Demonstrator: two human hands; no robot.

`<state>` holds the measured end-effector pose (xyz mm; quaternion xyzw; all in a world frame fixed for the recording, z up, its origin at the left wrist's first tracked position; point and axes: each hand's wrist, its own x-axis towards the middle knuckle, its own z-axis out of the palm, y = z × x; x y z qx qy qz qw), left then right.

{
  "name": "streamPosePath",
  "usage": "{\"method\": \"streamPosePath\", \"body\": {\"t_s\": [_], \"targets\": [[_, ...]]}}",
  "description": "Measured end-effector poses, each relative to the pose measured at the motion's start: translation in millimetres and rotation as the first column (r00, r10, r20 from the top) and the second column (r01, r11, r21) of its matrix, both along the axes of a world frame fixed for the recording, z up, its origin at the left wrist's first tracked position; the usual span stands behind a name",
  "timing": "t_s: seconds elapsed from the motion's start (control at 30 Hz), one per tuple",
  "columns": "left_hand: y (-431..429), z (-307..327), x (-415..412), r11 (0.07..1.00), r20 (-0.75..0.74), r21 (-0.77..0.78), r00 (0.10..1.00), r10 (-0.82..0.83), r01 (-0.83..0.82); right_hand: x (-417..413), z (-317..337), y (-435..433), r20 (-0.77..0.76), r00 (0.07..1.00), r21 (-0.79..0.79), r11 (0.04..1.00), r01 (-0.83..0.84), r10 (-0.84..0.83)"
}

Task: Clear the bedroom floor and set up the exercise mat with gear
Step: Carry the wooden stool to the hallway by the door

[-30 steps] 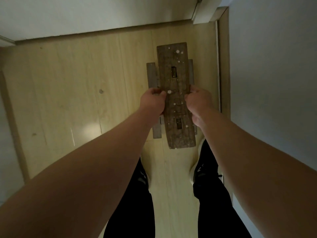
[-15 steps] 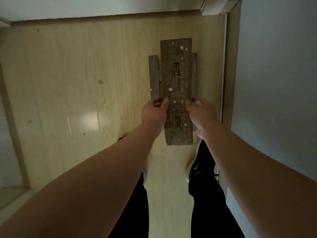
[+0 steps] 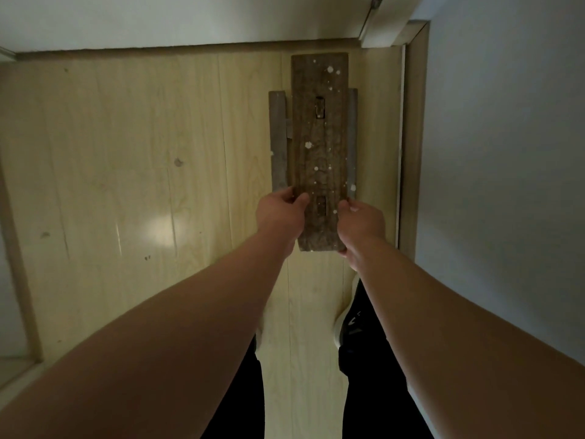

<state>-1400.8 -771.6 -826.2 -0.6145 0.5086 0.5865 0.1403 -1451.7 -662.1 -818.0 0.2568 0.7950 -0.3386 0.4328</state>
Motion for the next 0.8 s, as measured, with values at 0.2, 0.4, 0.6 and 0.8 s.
{"method": "streamPosePath", "body": {"t_s": [0.2,0.4,0.6,0.8], "targets": [[-23.5,-1.7,-39.8,0.993,-0.044,-0.077,0.994,-0.095,0.092,-48.4,-6.0,-18.5,-0.008,0.974,0.005,0.974,-0.227,0.227],[-37.4,-5.9,-65.7,0.986,-0.049,-0.100,0.989,-0.137,0.132,-74.6,-9.3,-34.4,-0.001,0.966,0.002,0.966,-0.259,0.259],[-42.6,-6.3,-79.5,0.979,-0.046,-0.144,0.988,-0.150,0.142,-87.7,-8.8,-42.0,0.004,0.973,0.001,0.973,-0.230,0.230],[-46.7,-11.0,-79.5,0.982,-0.077,-0.128,0.986,-0.149,0.138,-89.3,-13.5,-42.8,-0.038,0.952,0.038,0.952,-0.304,0.305]]}}
